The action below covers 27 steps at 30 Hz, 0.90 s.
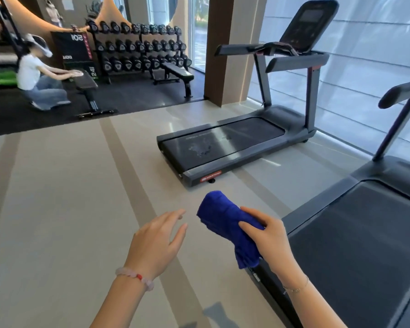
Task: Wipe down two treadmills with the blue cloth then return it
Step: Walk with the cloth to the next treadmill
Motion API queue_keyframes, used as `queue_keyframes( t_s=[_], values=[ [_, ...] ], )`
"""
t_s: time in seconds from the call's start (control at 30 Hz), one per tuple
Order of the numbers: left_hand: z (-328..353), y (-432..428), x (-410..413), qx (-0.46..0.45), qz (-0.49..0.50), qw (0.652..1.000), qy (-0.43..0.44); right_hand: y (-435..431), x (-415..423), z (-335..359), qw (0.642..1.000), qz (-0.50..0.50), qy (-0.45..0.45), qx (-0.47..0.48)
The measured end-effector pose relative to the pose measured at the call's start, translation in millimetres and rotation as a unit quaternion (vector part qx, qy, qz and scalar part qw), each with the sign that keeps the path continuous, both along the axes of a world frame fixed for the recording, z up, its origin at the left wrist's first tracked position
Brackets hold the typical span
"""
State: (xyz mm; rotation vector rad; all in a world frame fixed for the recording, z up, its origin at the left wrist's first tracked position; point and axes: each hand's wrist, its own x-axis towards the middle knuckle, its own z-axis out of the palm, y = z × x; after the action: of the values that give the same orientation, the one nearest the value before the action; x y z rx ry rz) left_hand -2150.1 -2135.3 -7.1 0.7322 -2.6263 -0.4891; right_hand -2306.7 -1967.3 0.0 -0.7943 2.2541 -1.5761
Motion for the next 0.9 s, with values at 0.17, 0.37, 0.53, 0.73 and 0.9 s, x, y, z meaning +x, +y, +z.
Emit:
queue_keyframes(
  t_s=[0.17, 0.37, 0.53, 0.73, 0.9],
  values=[
    [-4.6, -49.7, -27.3, -0.011, -0.041, 0.999, 0.013, -45.8, -5.9, -2.1, 0.999, -0.036, -0.012, -0.007],
    [-14.3, -111.3, -76.6, -0.042, -0.064, 0.997, 0.021, -101.9, -44.9, -11.7, 0.997, -0.065, -0.033, -0.003],
    [-22.8, -178.0, -137.0, -0.112, -0.054, 0.992, 0.027, -162.3, -104.5, -21.8, 0.996, -0.062, -0.057, -0.005],
    [-19.7, -265.0, -221.2, -0.153, -0.053, 0.987, 0.009, -247.8, -193.5, -25.2, 0.996, -0.069, -0.062, -0.018],
    [-23.2, -318.6, -278.7, -0.166, -0.035, 0.985, -0.001, -293.7, -261.0, -21.5, 0.996, -0.073, -0.055, -0.013]
  ],
)
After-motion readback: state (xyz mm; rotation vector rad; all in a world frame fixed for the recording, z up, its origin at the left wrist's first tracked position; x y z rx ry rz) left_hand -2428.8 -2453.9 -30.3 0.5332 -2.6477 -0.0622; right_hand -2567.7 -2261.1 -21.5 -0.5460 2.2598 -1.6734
